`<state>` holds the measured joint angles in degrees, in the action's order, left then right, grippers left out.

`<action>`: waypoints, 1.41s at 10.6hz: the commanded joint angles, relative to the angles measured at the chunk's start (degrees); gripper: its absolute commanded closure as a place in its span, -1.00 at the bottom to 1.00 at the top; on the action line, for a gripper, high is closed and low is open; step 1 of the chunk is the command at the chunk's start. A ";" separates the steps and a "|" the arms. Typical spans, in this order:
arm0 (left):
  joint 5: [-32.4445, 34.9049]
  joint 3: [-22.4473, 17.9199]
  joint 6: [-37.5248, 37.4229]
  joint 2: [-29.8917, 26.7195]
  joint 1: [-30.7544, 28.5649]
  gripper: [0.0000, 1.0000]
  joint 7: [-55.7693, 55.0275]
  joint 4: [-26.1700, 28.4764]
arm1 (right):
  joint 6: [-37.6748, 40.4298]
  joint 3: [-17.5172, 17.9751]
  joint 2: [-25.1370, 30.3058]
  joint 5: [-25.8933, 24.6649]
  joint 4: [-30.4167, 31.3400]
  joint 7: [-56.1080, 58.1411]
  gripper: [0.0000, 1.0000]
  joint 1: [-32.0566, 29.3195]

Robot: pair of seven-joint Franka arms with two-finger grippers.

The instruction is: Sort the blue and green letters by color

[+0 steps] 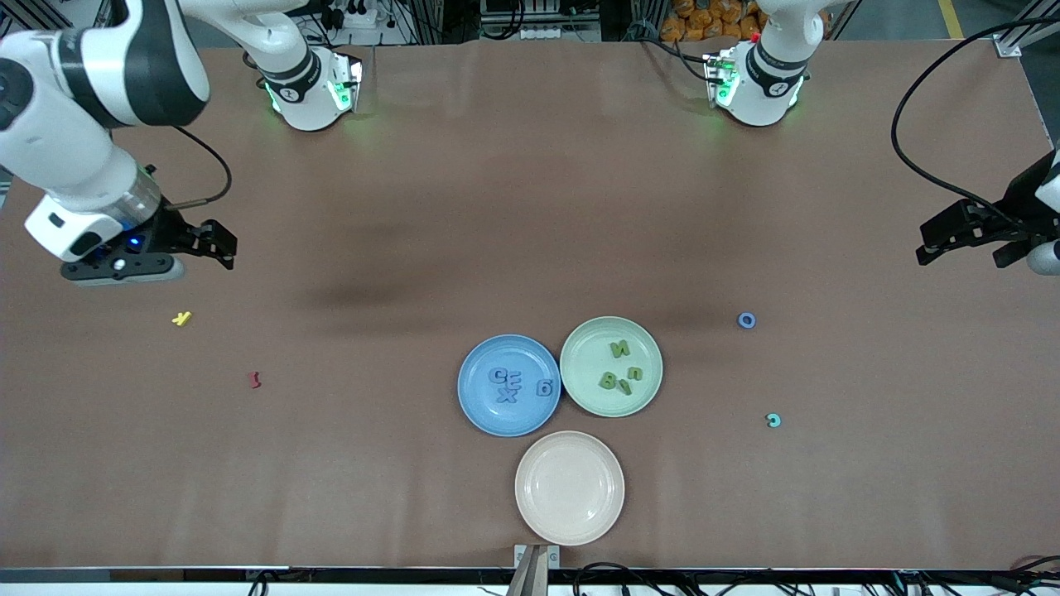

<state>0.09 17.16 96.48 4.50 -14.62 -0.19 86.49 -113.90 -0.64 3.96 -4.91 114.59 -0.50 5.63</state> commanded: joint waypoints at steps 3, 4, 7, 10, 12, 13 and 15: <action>-0.79 0.33 0.20 -0.81 0.12 -1.00 0.01 -0.18 | 12.82 0.03 -0.35 5.95 -13.58 0.94 -1.00 -1.15; -0.88 0.33 0.20 -0.81 0.03 -1.00 0.10 -0.27 | 12.83 0.03 -0.36 6.14 -13.86 0.94 -1.00 -2.11; -0.88 0.42 0.20 -0.90 0.03 -1.00 0.10 -0.27 | 17.46 0.03 -0.62 5.88 -18.50 0.76 -1.00 -2.29; -0.79 0.24 0.11 -1.43 -0.32 -1.00 0.27 -0.27 | 20.47 -0.06 -1.06 5.53 -20.81 0.50 -1.00 -2.38; -0.70 0.50 -0.07 -1.51 -0.32 -1.00 0.36 -0.27 | 22.83 -0.06 -1.06 6.05 -21.94 0.50 -1.00 -3.87; -0.70 0.68 -0.24 -1.51 -0.32 -1.00 0.36 -0.27 | 23.37 -0.06 -1.06 5.97 -22.39 0.50 -1.00 -3.96; -0.70 0.59 -0.33 -1.60 -0.15 -1.00 0.45 -0.27 | 23.37 -0.06 -1.15 6.05 -22.39 0.50 -1.00 -4.58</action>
<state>0.09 17.61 96.55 3.92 -14.54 -0.18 85.92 -92.00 -1.17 3.87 -0.22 94.27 -0.47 2.46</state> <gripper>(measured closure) 0.000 0.000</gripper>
